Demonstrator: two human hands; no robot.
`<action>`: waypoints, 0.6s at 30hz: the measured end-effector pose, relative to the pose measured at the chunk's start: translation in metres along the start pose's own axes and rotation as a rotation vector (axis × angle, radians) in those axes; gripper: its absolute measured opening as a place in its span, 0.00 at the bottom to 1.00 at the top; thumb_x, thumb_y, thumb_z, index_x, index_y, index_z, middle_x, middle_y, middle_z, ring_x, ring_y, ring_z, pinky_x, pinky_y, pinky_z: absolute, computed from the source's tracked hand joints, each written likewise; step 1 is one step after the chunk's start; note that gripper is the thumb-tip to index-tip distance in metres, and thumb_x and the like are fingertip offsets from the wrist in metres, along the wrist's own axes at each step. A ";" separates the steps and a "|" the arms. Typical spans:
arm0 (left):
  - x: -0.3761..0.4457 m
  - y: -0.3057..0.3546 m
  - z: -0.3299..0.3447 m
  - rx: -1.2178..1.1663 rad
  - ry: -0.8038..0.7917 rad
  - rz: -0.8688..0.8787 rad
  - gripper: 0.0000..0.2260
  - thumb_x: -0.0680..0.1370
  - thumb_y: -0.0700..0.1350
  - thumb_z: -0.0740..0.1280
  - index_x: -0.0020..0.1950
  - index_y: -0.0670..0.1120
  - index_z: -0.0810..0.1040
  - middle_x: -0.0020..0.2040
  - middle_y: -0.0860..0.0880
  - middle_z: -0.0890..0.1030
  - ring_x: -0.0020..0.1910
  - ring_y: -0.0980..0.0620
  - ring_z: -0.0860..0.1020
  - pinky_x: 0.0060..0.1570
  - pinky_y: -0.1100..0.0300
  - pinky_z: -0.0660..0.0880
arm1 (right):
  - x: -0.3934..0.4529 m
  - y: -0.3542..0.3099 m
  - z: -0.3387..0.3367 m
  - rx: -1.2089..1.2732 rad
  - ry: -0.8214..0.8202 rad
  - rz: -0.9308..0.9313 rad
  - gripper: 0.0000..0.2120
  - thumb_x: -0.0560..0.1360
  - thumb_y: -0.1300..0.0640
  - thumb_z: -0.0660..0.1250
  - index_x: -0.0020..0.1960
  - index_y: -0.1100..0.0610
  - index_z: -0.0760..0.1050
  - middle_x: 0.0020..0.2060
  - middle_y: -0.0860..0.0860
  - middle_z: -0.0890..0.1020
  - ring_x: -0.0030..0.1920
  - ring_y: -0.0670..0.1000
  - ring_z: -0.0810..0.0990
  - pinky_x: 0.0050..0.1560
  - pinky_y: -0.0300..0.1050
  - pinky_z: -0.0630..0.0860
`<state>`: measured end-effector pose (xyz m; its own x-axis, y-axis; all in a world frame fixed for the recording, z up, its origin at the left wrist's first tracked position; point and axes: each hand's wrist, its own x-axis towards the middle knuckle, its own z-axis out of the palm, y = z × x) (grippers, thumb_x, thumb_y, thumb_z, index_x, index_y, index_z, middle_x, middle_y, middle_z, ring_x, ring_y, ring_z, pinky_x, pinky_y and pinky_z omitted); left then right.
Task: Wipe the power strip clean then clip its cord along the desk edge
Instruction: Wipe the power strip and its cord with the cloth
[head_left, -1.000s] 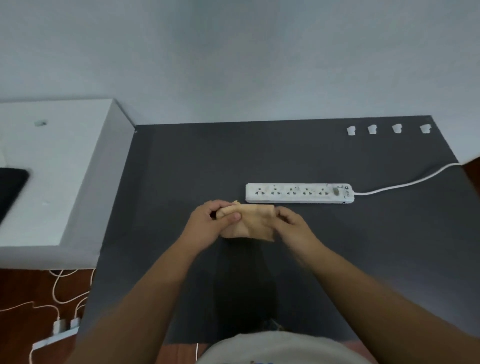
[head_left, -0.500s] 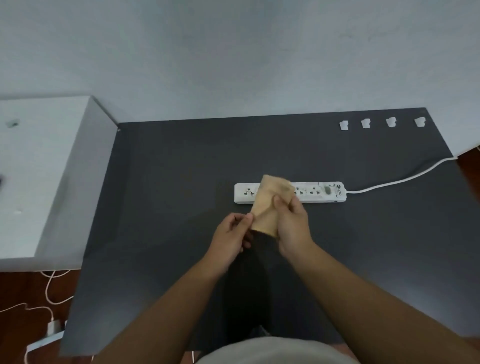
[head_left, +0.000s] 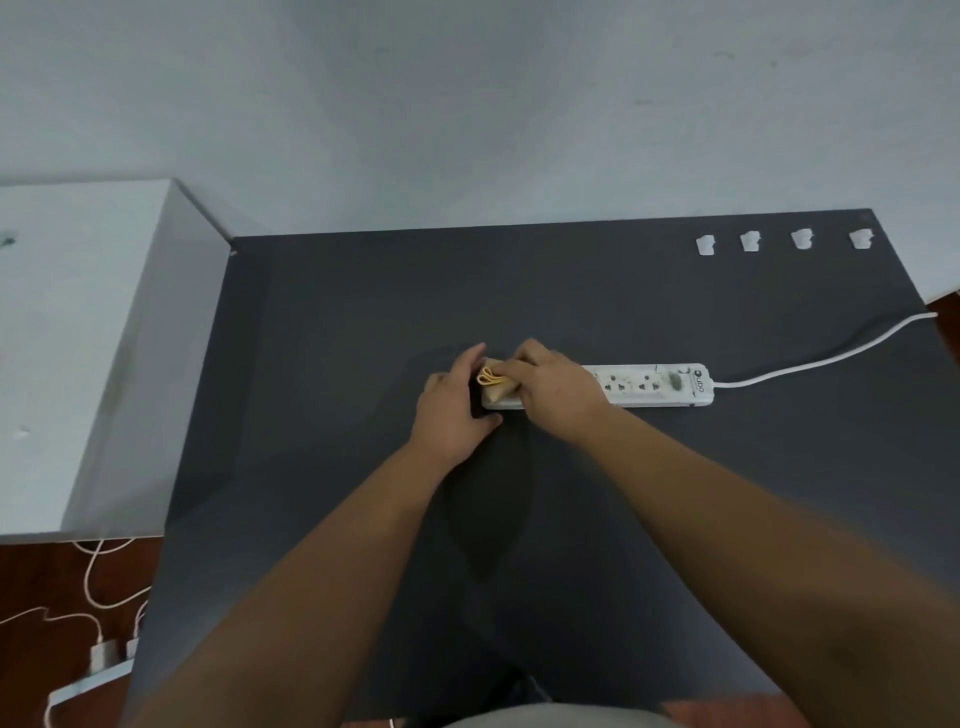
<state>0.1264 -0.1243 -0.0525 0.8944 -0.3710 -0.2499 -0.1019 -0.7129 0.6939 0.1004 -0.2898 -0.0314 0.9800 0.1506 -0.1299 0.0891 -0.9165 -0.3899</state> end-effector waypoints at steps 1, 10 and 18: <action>0.002 -0.001 0.001 0.010 -0.002 0.011 0.40 0.68 0.45 0.75 0.75 0.57 0.57 0.67 0.56 0.75 0.65 0.47 0.69 0.66 0.48 0.66 | -0.002 -0.001 0.003 0.004 0.015 0.005 0.23 0.73 0.64 0.62 0.66 0.49 0.72 0.56 0.55 0.74 0.50 0.59 0.75 0.45 0.49 0.74; 0.008 -0.012 0.001 0.033 -0.011 0.016 0.31 0.70 0.48 0.74 0.70 0.60 0.67 0.63 0.57 0.77 0.63 0.50 0.67 0.65 0.47 0.67 | -0.019 0.023 -0.013 0.205 0.264 0.135 0.20 0.70 0.71 0.61 0.58 0.57 0.79 0.52 0.56 0.78 0.49 0.57 0.79 0.49 0.47 0.77; 0.010 -0.016 0.002 0.042 -0.003 0.038 0.30 0.70 0.49 0.74 0.69 0.61 0.68 0.62 0.57 0.78 0.62 0.50 0.67 0.64 0.46 0.68 | -0.031 0.016 -0.006 0.147 0.015 0.050 0.21 0.72 0.68 0.61 0.61 0.53 0.77 0.54 0.54 0.76 0.48 0.57 0.78 0.48 0.50 0.77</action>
<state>0.1356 -0.1182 -0.0673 0.8881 -0.4001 -0.2263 -0.1539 -0.7228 0.6737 0.0721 -0.3116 -0.0284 0.9852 0.0995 -0.1398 0.0140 -0.8587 -0.5123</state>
